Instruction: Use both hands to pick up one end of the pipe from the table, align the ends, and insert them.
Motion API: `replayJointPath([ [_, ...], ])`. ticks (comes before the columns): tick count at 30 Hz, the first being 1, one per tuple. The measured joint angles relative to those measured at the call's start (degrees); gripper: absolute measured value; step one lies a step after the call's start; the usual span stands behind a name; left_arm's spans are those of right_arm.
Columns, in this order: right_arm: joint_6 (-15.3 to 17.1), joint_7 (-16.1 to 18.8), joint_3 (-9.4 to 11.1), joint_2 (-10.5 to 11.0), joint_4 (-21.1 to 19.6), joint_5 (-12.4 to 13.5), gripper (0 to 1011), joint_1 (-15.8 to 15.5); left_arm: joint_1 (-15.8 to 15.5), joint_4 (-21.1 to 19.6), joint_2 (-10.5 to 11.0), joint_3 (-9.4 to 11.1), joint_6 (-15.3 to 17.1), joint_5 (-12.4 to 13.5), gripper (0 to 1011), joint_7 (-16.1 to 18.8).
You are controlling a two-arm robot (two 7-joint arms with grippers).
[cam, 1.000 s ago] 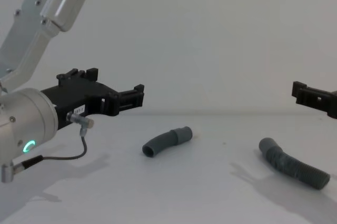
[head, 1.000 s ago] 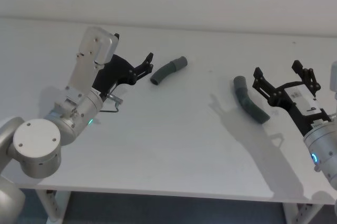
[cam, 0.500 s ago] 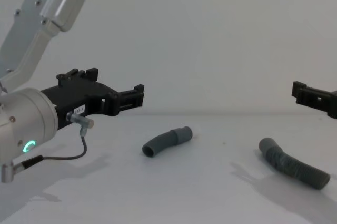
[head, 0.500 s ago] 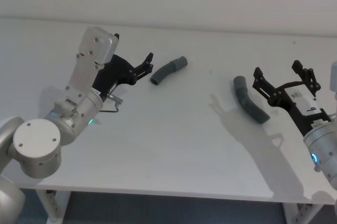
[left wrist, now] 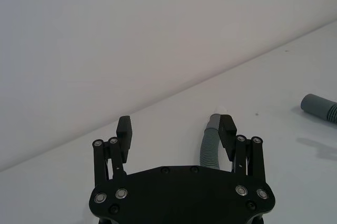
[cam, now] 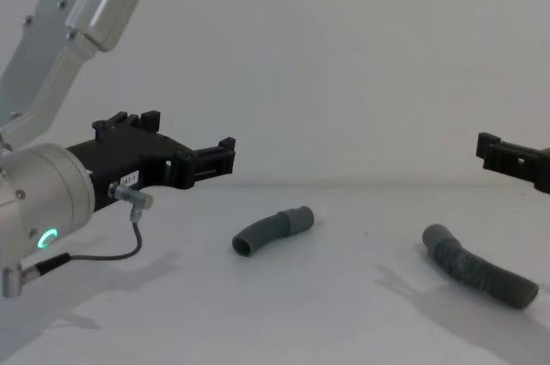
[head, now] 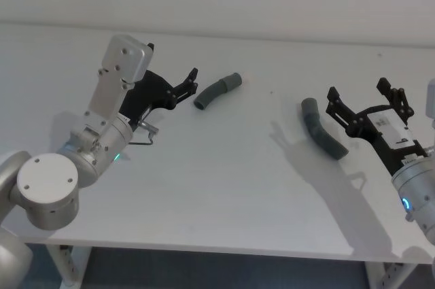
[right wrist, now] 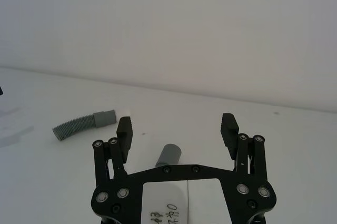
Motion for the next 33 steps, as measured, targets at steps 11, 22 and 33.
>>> replayJointPath([
  [11,0.3,0.0,0.0,0.0,0.0,0.0,1001,0.1,-0.1,0.0,0.0,0.0,0.1,0.0,1001,-0.2],
  [22,5.6,0.8,-1.5,0.8,0.0,-1.9,1001,2.9,-2.2,0.4,0.4,-0.4,5.3,-2.0,1001,-3.5],
  [33,14.7,3.0,-4.0,1.8,1.7,-4.1,1001,9.0,-5.2,0.9,1.2,-0.8,15.0,-5.1,1001,-7.9],
])
